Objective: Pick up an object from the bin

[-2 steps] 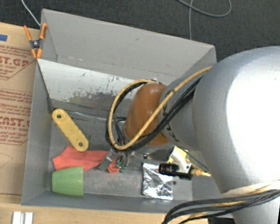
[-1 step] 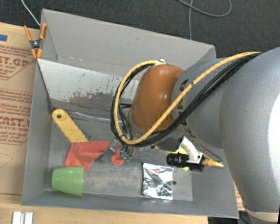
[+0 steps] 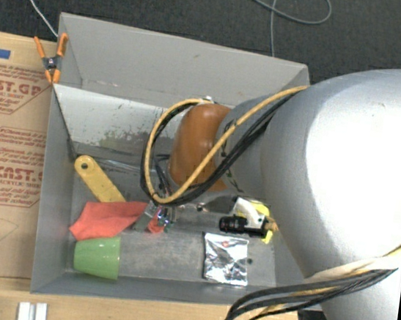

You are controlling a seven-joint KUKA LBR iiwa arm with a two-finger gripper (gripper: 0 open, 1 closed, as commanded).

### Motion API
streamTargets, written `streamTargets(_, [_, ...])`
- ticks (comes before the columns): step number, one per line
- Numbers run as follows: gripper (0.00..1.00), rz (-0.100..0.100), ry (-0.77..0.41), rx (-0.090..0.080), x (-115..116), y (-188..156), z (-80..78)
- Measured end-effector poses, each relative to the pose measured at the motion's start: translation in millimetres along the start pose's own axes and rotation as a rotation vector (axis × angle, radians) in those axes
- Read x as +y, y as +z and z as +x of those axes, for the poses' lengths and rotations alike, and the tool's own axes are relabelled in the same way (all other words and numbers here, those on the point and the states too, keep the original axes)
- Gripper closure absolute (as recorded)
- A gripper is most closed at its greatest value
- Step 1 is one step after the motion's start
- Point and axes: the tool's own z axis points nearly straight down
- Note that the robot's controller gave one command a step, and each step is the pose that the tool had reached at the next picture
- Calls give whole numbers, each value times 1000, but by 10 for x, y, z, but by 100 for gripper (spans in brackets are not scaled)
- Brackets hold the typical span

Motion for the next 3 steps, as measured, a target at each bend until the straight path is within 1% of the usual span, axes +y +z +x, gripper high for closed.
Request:
streamTargets(1, [100, -3, 9, 0, -171, -1107, 211])
streamTargets(2, [100, -4, -13, -5, 72, -299, 9])
streamTargets(3, [100, -2, -17, 1, 72, -428, 27])
